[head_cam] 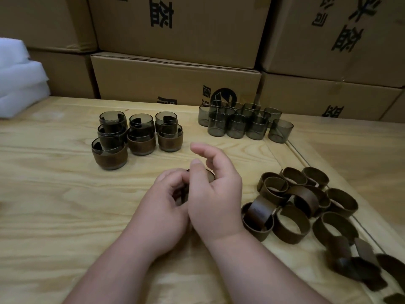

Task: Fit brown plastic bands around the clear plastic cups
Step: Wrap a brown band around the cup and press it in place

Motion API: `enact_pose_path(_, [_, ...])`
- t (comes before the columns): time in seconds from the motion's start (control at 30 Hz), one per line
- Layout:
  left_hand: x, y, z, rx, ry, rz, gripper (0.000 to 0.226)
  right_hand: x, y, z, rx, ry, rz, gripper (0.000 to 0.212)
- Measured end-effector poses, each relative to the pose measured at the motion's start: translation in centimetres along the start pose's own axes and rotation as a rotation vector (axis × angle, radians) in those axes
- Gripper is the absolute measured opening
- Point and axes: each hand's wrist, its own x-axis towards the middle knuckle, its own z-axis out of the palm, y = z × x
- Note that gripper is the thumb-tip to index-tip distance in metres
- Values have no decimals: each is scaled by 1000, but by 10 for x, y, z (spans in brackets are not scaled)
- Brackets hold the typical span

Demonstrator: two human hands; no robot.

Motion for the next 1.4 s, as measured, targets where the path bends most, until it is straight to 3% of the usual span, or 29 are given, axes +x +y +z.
enact_pose_path(0.1, [-2,2,0,77,-33,35,35,9,-19,-4,-13,-38,-56,22])
enact_pose_path(0.27, [-1,-4,3,98,-50,-5,58,43,-62,-39,-134,-215,-56,12])
enact_pose_path(0.4, [-4,-7,3,105,-85,-17,58,69,-86,-88,-385,-260,18,5])
enact_pose_path(0.57, [-3,-4,6,66,-64,-4,43,78,-88,-125,-811,-595,330,20])
enact_pose_path(0.8, [-2,-4,10,131,-3,25,49,79,-79,-135,-916,-940,510,49])
enact_pose_path(1.07, [-6,0,13,219,19,63,45,74,-56,-109,-944,-876,512,37])
enact_pose_path(1.23, [-11,5,25,367,-26,80,66,72,-49,-99,-990,-921,436,45])
enact_pose_path(1.4, [-13,5,33,512,-2,87,80,73,-47,-91,-950,-882,330,34])
